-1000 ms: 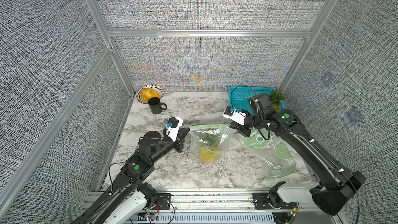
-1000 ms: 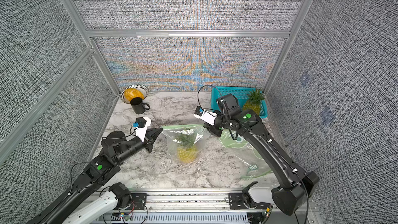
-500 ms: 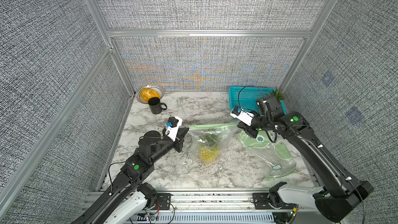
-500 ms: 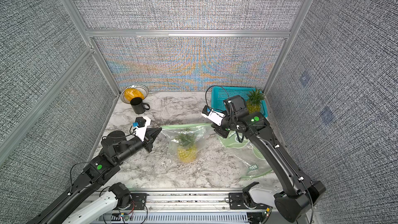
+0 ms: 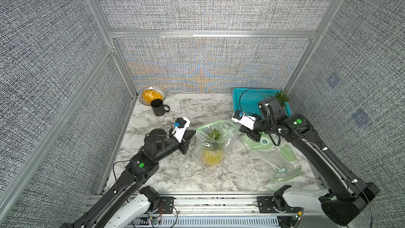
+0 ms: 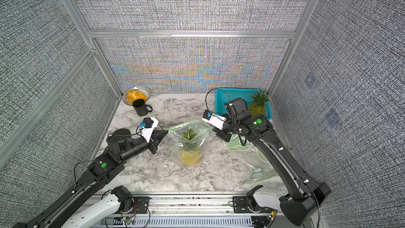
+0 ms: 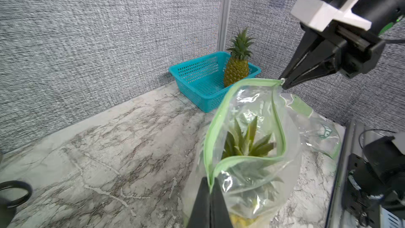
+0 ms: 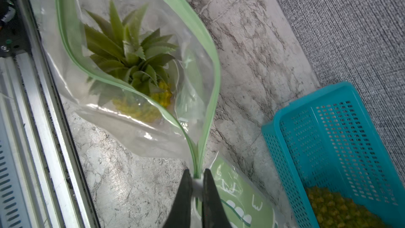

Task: Open the zip-top bag and take out the pineapple
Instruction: Unzip the zipper on the zipper food storage bag, then pick up the pineapple from the zipper food storage bag.

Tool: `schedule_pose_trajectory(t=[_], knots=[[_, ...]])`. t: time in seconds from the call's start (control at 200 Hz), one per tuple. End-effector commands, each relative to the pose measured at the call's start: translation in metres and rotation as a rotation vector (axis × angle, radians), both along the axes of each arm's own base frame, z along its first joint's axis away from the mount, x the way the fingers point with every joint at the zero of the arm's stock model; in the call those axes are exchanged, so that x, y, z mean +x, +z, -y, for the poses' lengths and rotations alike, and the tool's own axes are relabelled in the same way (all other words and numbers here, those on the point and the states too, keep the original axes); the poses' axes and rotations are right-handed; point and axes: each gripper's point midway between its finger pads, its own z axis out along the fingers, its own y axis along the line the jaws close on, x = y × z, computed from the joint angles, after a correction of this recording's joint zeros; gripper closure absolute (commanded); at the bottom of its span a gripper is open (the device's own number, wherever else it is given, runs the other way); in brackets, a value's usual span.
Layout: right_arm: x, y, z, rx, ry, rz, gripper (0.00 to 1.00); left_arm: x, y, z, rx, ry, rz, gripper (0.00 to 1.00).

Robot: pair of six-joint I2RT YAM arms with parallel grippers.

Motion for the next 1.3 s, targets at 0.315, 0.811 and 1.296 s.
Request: schedule_pose_trajectory(t=[0.315,0.811,1.296], knots=[[-0.013,0.012,-0.032,0.094,0.136,0.014,1.00,-0.018,-0.013,0.021,0.027,-0.177,-0.053,1.00],[-0.001,-0.019,-0.037,0.083,0.066,-0.043,1.00,0.010,-0.048,0.000,0.113,0.030,-0.103,1.00],[-0.006,-0.040,-0.029,0.028,0.049,-0.090,1.00,-0.006,-0.067,0.024,0.139,-0.157,-0.165,1.00]])
